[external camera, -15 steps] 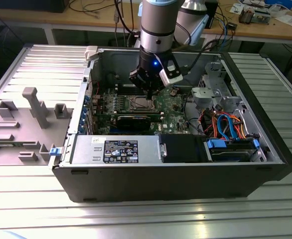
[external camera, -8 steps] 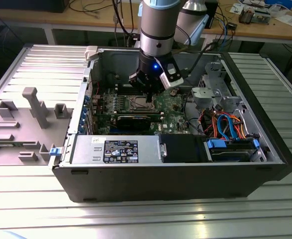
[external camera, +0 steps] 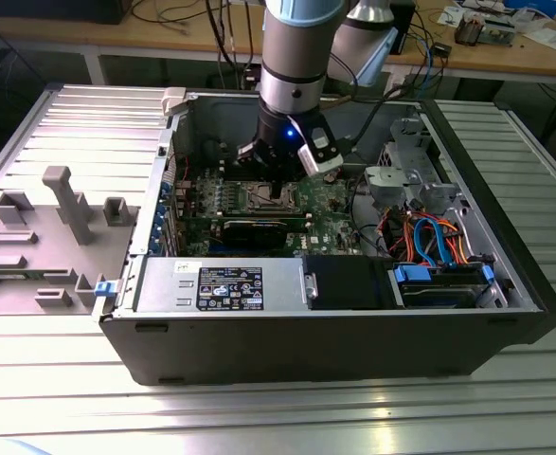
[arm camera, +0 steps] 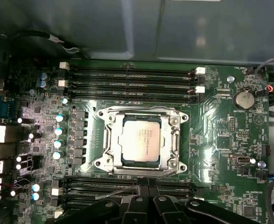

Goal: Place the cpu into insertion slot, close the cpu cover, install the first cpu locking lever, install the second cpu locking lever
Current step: 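Install the second cpu locking lever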

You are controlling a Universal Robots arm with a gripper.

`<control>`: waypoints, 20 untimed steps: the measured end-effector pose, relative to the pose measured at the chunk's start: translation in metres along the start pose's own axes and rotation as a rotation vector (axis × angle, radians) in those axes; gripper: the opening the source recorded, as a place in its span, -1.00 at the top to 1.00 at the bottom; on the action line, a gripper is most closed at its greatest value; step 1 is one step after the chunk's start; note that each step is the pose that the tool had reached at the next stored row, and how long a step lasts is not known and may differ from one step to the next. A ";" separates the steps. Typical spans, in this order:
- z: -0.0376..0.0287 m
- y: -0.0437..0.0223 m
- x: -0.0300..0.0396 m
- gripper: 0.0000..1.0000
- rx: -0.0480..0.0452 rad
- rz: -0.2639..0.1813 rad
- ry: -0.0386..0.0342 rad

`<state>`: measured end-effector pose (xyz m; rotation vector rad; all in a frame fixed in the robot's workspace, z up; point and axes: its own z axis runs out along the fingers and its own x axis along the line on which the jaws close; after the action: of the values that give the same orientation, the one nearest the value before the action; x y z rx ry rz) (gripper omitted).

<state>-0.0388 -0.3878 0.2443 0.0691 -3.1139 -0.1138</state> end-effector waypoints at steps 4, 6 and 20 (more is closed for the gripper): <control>0.0026 -0.0049 0.0085 0.79 -0.0127 0.000 0.0034; 0.0039 -0.0058 0.0112 0.79 -0.0171 0.000 0.0050; 0.0118 -0.0178 0.0299 0.79 -0.0677 -0.002 0.0064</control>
<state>-0.0683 -0.4060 0.2319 0.0707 -3.1005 -0.2183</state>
